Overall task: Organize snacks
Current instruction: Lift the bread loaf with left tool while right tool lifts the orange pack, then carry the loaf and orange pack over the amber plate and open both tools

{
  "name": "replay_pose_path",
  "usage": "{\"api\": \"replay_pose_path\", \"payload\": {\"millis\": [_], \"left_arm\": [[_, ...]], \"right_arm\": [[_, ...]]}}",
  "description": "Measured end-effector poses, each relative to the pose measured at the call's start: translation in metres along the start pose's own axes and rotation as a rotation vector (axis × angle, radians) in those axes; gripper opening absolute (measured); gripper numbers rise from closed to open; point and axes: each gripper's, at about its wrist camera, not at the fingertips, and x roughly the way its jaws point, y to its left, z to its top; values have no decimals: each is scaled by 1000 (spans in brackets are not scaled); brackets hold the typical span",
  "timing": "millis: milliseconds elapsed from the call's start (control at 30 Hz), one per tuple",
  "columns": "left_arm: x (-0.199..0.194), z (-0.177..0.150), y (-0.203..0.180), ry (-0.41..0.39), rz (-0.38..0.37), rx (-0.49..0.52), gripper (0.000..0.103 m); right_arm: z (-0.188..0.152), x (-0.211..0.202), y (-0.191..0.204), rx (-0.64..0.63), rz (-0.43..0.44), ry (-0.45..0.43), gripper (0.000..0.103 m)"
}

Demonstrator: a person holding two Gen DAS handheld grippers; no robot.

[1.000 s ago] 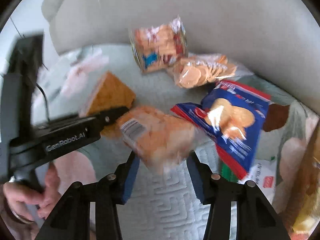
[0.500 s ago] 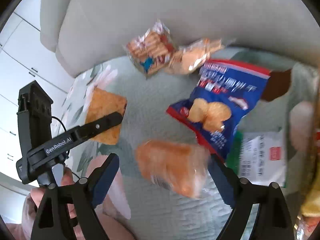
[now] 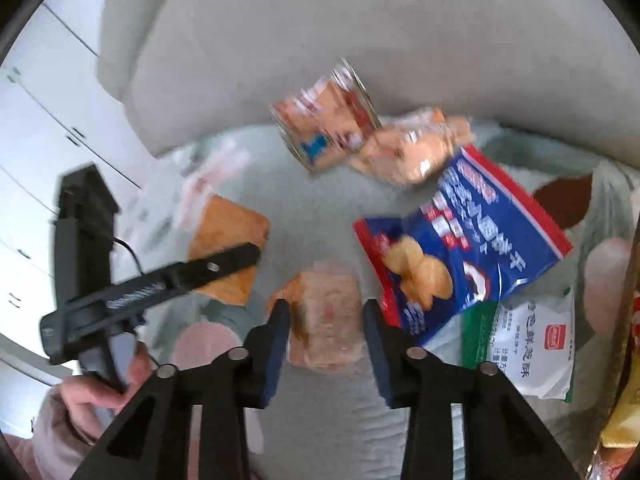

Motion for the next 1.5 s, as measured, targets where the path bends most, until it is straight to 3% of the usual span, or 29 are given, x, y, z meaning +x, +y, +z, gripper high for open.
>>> {"api": "replay_pose_path", "payload": {"millis": [100,167,300,433,500,633,900,1067,1167,1333,1500], "left_arm": [[3,0,0,15,3,-8,33],[4,1,0,24,5,-10,33],[5,2,-1,30,4,-10,33],[8,2,0,38,1,-15,33],[8,2,0,37,4,-11,33],[6,3,-6,31,76,13,33],[-21,12,-63,-24,144,154,33],[-35,15,-116,-33,104,215,33],[-42,10,-152,-29,43,265,33],[-44,-14,-219,-14,-48,391,34],[-25,-39,-279,40,-121,486,34]], "right_arm": [[-4,-19,13,-78,-4,-37,34],[-2,-9,31,-137,31,-1,34],[-6,26,54,-251,-65,143,35],[-7,43,59,-302,-140,159,32],[-5,45,53,-267,-123,147,32],[0,29,34,-171,-147,77,32],[-3,-45,8,-7,-32,-90,32],[4,-100,-3,45,-49,-204,32],[7,-140,-22,104,-78,-272,32],[4,-198,-71,234,-173,-373,32],[-11,-236,-111,313,-212,-420,32]]}}
